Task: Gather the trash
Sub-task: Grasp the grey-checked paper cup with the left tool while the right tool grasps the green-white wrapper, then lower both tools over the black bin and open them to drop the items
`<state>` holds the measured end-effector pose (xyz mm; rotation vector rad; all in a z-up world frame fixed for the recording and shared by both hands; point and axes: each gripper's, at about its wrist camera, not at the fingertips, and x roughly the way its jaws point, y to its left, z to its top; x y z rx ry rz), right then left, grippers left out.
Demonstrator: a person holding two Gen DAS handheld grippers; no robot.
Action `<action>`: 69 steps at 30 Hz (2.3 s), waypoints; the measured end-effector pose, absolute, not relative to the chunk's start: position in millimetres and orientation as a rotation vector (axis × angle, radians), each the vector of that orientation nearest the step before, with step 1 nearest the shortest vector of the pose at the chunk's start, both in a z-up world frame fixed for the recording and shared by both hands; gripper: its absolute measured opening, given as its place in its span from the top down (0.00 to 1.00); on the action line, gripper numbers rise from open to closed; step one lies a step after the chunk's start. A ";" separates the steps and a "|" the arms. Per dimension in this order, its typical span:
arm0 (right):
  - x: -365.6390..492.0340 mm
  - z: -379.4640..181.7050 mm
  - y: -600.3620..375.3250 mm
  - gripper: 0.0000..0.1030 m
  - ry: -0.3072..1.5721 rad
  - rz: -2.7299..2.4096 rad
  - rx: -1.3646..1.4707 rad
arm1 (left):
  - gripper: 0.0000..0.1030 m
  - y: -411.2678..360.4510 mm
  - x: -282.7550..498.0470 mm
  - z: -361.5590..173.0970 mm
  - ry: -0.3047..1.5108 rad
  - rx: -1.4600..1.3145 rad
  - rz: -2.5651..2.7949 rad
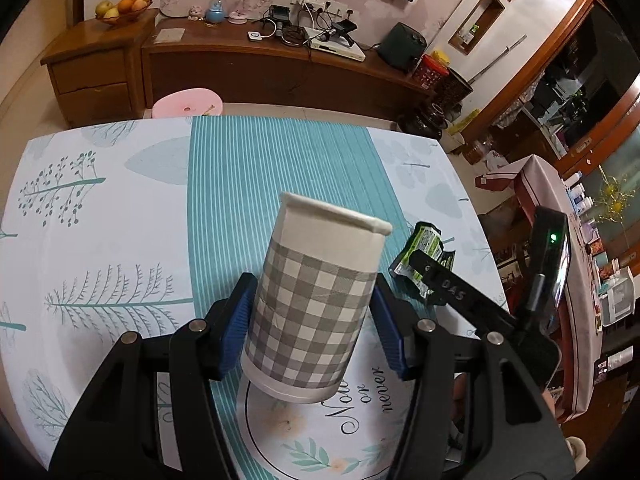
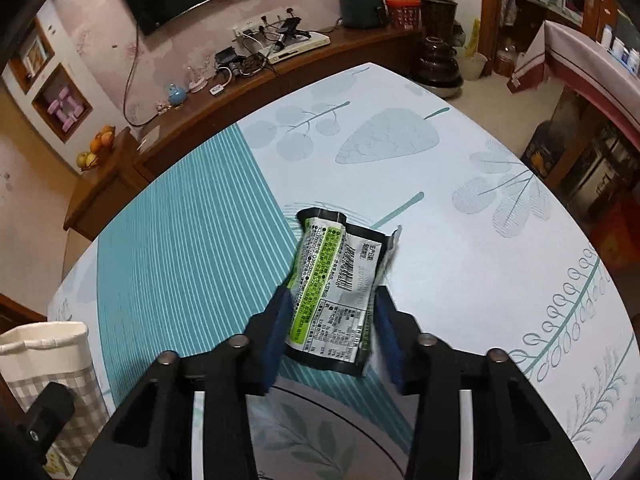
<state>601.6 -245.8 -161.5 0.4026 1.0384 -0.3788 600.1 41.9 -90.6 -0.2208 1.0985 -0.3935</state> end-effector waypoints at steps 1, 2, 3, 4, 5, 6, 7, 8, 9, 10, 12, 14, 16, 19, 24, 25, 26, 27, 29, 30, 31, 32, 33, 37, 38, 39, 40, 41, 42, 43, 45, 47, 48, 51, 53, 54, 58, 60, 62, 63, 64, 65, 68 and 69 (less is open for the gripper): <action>597.3 -161.7 -248.3 0.84 1.041 -0.365 0.417 | 0.48 42.1 597.7 -91.1 1.096 -0.217 -0.391; 593.6 -161.7 -250.2 0.86 1.044 -0.358 0.425 | 0.48 42.2 594.2 -90.4 1.091 -0.208 -0.389; 587.4 -161.0 -252.5 0.88 1.041 -0.345 0.436 | 0.48 42.8 591.7 -90.5 1.089 -0.203 -0.387; 581.4 -159.9 -254.1 0.89 1.036 -0.332 0.444 | 0.48 42.7 587.8 -89.1 1.084 -0.196 -0.385; 572.2 -157.3 -257.0 0.91 1.031 -0.312 0.456 | 0.48 42.3 582.4 -87.4 1.079 -0.185 -0.382; 564.6 -154.6 -258.7 0.92 1.027 -0.299 0.467 | 0.48 42.5 578.4 -86.2 1.078 -0.179 -0.381; 553.8 -150.5 -262.0 0.92 1.018 -0.276 0.489 | 0.48 42.6 575.0 -85.1 1.077 -0.177 -0.382; 541.9 -146.0 -264.9 0.92 1.008 -0.259 0.512 | 0.48 42.2 567.8 -82.7 1.077 -0.176 -0.383; 531.6 -141.8 -267.3 0.92 0.999 -0.242 0.530 | 0.48 42.4 562.0 -81.1 1.076 -0.174 -0.385; 516.5 -135.5 -270.6 0.92 0.987 -0.220 0.550 | 0.48 41.5 553.4 -77.9 1.074 -0.171 -0.385; 488.7 -123.7 -273.1 0.92 0.973 -0.184 0.569 | 0.48 40.0 536.3 -71.5 1.068 -0.162 -0.387; 457.4 -111.5 -275.4 0.92 0.960 -0.144 0.577 | 0.48 37.1 512.8 -63.0 1.059 -0.154 -0.387; 421.6 -98.3 -277.7 0.92 0.949 -0.103 0.571 | 0.48 35.2 485.7 -54.6 1.050 -0.157 -0.384; 363.3 -79.3 -282.1 0.92 0.938 -0.037 0.558 | 0.48 31.7 440.0 -43.7 1.039 -0.172 -0.371; 263.6 -55.1 -289.2 0.92 0.928 0.074 0.506 | 0.48 19.9 341.8 -27.5 1.018 -0.220 -0.331; 242.4 -51.0 -290.0 0.92 0.927 0.099 0.486 | 0.48 16.7 325.6 -25.9 1.015 -0.225 -0.329; 227.0 -48.4 -291.0 0.92 0.927 0.112 0.476 | 0.48 11.5 300.8 -23.6 1.009 -0.237 -0.324; 206.9 -45.8 -292.2 0.92 0.929 0.133 0.463 | 0.48 7.8 281.8 -22.1 1.004 -0.240 -0.319; 174.8 -43.6 -293.7 0.92 0.937 0.164 0.448 | 0.48 -2.3 240.0 -21.1 0.993 -0.244 -0.310; 157.5 -43.1 -293.7 0.92 0.944 0.182 0.437 | 0.48 -6.6 221.7 -21.5 0.991 -0.245 -0.308; 144.6 -43.2 -293.7 0.92 0.952 0.195 0.428 | 0.48 -11.2 204.2 -21.8 0.991 -0.246 -0.306; 125.8 -43.7 -293.0 0.92 0.962 0.212 0.408 | 0.48 -17.7 181.0 -22.6 0.993 -0.247 -0.305; 114.2 -44.5 -292.6 0.92 0.967 0.221 0.393 | 0.48 -21.5 168.6 -22.8 0.995 -0.246 -0.306; 64.1 -56.2 -291.4 0.92 1.002 0.248 0.361 | 0.48 -39.3 107.1 -27.2 0.993 -0.225 -0.302; 57.2 -61.2 -292.0 0.92 1.013 0.252 0.361 | 0.48 -42.9 94.7 -29.3 0.993 -0.216 -0.300; 47.2 -68.9 -290.7 0.92 1.029 0.253 0.359 | 0.48 -45.9 86.4 -30.5 0.996 -0.208 -0.299; 38.5 -75.3 -290.0 0.92 1.041 0.253 0.356 | 0.48 -50.4 72.7 -34.2 1.001 -0.194 -0.297; 29.8 -84.1 -288.1 0.92 1.058 0.253 0.354 | 0.48 -53.7 61.8 -37.8 1.004 -0.183 -0.296; 23.1 -95.0 -287.2 0.92 1.078 0.254 0.358 | 0.48 -55.3 54.9 -41.2 1.007 -0.174 -0.297; 17.0 -104.0 -286.4 0.92 1.093 0.255 0.362 | 0.48 -58.5 43.7 -46.8 1.011 -0.160 -0.295; 5.5 -125.6 -284.6 0.92 1.125 0.248 0.362 | 0.48 -61.3 34.2 -57.4 1.019 -0.138 -0.287; -6.3 -149.8 -282.3 0.92 1.153 0.241 0.351 | 0.48 -62.2 20.8 -72.8 1.032 -0.116 -0.277; -10.3 -160.5 -281.4 0.92 1.170 0.236 0.350 | 0.48 -60.7 17.4 -81.5 1.041 -0.113 -0.273; -20.4 -200.7 -278.6 0.92 1.226 0.205 0.351 | 0.48 -57.2 1.7 -112.3 1.068 -0.100 -0.267; -29.4 -230.9 -277.7 0.92 1.260 0.179 0.355 | 0.48 -55.7 -9.0 -134.7 1.087 -0.092 -0.267; -32.5 -243.3 -277.2 0.92 1.273 0.168 0.357 | 0.48 -51.0 -7.0 -146.6 1.097 -0.091 -0.269; -42.7 -294.5 -272.4 0.92 1.318 0.140 0.373 | 0.48 -44.1 -12.8 -201.4 1.144 -0.064 -0.285; -48.4 -320.1 -269.0 0.91 1.338 0.135 0.386 | 0.48 -40.3 -14.9 -228.1 1.163 -0.057 -0.291; -53.6 -343.7 -263.7 0.91 1.352 0.133 0.376 | 0.48 -37.6 -15.5 -252.9 1.180 -0.052 -0.296; -53.2 -352.4 -261.0 0.91 1.356 0.134 0.370 | 0.48 -36.4 -15.5 -266.8 1.184 -0.051 -0.300; -55.5 -360.4 -258.0 0.90 1.359 0.136 0.366 | 0.48 -35.9 -15.4 -275.7 1.186 -0.048 -0.301; -54.9 -372.2 -253.2 0.90 1.367 0.138 0.366 | 0.48 -35.2 -15.1 -290.6 1.190 -0.045 -0.304; -46.7 -396.3 -244.9 0.76 1.378 0.139 0.365 | 0.46 -32.3 -13.7 -321.7 1.186 -0.050 -0.307; -45.9 -402.4 -244.5 0.73 1.382 0.137 0.362 | 0.45 -31.4 -13.0 -330.1 1.187 -0.054 -0.308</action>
